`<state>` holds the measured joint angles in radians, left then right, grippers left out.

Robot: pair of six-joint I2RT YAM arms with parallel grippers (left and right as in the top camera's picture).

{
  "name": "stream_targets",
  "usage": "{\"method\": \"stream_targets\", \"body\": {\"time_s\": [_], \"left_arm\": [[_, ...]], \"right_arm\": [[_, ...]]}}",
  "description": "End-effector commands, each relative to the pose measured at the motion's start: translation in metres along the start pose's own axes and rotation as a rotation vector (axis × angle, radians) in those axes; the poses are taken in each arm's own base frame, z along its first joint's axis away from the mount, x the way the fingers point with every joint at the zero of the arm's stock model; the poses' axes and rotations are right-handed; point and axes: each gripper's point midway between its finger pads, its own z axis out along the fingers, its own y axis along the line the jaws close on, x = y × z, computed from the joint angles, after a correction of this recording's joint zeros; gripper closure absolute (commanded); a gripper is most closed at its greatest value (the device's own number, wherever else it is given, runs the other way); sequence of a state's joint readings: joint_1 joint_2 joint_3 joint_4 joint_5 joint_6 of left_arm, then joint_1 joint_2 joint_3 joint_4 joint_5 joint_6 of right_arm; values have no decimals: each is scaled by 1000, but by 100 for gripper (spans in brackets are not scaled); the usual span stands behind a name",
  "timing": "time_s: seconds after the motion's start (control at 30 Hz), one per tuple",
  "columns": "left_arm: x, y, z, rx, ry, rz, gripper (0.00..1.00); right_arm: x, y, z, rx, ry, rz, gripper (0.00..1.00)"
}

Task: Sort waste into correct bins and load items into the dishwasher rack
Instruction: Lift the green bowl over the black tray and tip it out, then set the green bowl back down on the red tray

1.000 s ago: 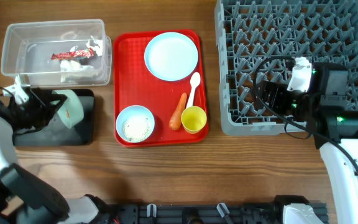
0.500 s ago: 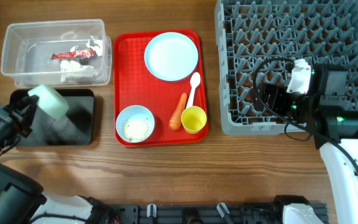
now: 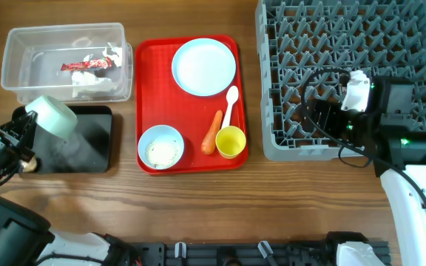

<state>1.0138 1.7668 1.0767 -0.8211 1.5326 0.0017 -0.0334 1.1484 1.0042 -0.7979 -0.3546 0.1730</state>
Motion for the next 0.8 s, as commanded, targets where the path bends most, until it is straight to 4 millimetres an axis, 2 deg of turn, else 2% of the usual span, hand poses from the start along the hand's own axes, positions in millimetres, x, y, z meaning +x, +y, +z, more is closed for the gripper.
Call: {"method": "stream_targets", "body": {"time_s": [0.0,0.1,0.17,0.23,0.3,0.37,0.5,0.53,0.67,0.77], "left_arm": [[23,-41,20,5,70,144,96],[53,-67,46,-92,145,323,96],[83,-85,68,-146,212,493,96],[111,-86,93,-290,251,686,96],[131,-65,120,-560,257,911,96],[145,-52,138,-670,276,1026,96],[168,-24,190,-819,290,1249,96],[169,-16,200,-846,281,1281,96],[168,33,234,-934,314,1323,96],[169,78,241,-1000,394,1298,96]], "right_arm": [[-7,0,-2,12,-16,3,0],[-7,0,-2,12,-16,3,0],[-7,0,-2,12,-16,3,0],[-7,0,-2,12,-16,3,0],[-7,0,-2,12,-16,3,0],[-7,0,-2,12,-15,4,0],[-7,0,-2,12,-15,3,0],[-6,0,-2,12,-14,4,0],[-4,0,-2,14,-5,6,0],[-4,0,-2,14,-5,6,0]]}}
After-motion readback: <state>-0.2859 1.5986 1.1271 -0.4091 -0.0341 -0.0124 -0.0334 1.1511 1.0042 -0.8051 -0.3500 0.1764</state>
